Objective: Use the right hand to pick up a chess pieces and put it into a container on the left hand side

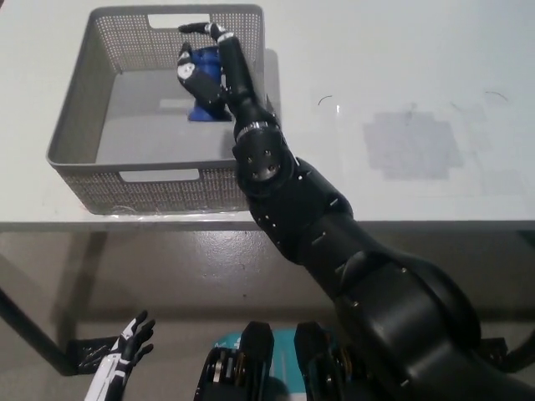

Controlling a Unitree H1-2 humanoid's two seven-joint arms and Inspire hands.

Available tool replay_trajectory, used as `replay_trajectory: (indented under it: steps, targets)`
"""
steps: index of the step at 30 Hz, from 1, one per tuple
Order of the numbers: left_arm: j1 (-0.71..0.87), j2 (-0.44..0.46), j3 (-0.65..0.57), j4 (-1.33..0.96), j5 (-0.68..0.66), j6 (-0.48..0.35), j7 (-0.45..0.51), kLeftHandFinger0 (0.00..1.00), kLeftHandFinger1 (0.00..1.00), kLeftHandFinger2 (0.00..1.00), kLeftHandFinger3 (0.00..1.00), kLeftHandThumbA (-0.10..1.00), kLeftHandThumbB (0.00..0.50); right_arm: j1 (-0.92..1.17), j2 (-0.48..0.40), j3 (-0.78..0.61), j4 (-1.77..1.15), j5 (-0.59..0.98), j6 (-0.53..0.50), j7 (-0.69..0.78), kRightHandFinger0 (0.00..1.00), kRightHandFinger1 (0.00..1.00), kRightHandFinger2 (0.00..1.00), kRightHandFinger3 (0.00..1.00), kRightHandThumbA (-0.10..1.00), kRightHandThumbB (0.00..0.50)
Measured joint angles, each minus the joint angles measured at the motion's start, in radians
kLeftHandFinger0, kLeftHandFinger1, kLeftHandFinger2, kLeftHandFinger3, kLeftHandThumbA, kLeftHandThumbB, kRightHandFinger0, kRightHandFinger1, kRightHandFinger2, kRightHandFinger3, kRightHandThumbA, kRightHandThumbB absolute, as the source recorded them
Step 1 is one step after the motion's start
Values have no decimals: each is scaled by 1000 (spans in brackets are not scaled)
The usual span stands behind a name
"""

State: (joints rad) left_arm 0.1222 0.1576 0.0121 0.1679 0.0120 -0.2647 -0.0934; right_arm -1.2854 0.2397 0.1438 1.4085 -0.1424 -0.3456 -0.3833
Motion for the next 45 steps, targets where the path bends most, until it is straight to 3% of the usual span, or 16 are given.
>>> replay_trajectory:
  steps: [3,6,8,9,11,14,18,21,22,23,28,30,31,34,36,45]
  targets:
    - [-2,1,-1,0,0,0,0,1000,1000,1000,1000,1000,184,4,-8,-1,0,2,5,40,984,1000,1000,1000,576,261]
    - [-2,1,-1,0,0,0,0,1000,1000,1000,1000,1000,150,6,-17,-2,0,4,9,79,1000,1000,1000,1000,655,267]
    - [-1,1,-2,0,0,0,0,1000,1000,1000,1000,1000,150,10,-22,-1,0,4,13,100,1000,1000,1000,1000,852,324]
    - [-2,1,-3,2,0,0,0,1000,1000,1000,1000,1000,153,12,-26,4,0,2,17,114,1000,1000,1000,1000,871,328]
    - [-1,1,-4,2,0,0,0,1000,1000,1000,1000,1000,146,15,-33,14,0,-1,21,129,1000,1000,1000,1000,1000,391]
    - [4,1,-7,0,1,0,0,1000,1000,1000,1000,1000,151,29,-41,29,0,-10,27,150,1000,1000,1000,1000,1000,425]
    - [10,1,-7,-1,2,0,-1,1000,1000,1000,1000,1000,201,40,-47,35,-14,-19,28,170,1000,1000,1000,1000,1000,401]
    - [9,3,-7,-1,3,0,-1,1000,1000,1000,1000,1000,184,42,-53,34,-30,-20,28,182,1000,1000,1000,1000,1000,376]
    - [8,4,-7,-1,4,0,-1,1000,1000,1000,1000,1000,187,45,-58,33,-46,-19,29,186,1000,1000,1000,1000,1000,374]
    - [7,6,-7,-1,4,0,-1,1000,1000,1000,1000,1000,191,47,-67,32,-71,-19,29,191,1000,1000,1000,1000,1000,403]
    - [7,11,-7,0,8,0,-2,1000,1000,1000,1000,1000,166,83,-126,31,-253,-20,31,202,1000,1000,1000,1000,1000,377]
    - [7,11,-8,1,8,0,-3,1000,1000,1000,1000,1000,205,113,-149,29,-333,-20,38,204,1000,1000,1000,1000,1000,366]
    - [7,11,-7,3,8,0,-3,1000,1000,1000,1000,1000,201,130,-162,28,-378,-20,43,205,1000,1000,1000,1000,1000,362]
    - [7,11,-7,7,9,1,-4,1000,1000,1000,1000,1000,188,189,-191,24,-499,-20,61,211,1000,1000,1000,1000,1000,389]
    - [7,11,-7,7,9,2,-4,1000,1000,1000,1000,1000,156,231,-208,22,-571,-19,77,217,1000,1000,1000,1000,1000,364]
    - [7,11,-6,8,9,5,-4,1000,1000,1000,1000,1000,156,402,-282,-10,-893,-16,150,243,1000,1000,1000,1000,1000,298]
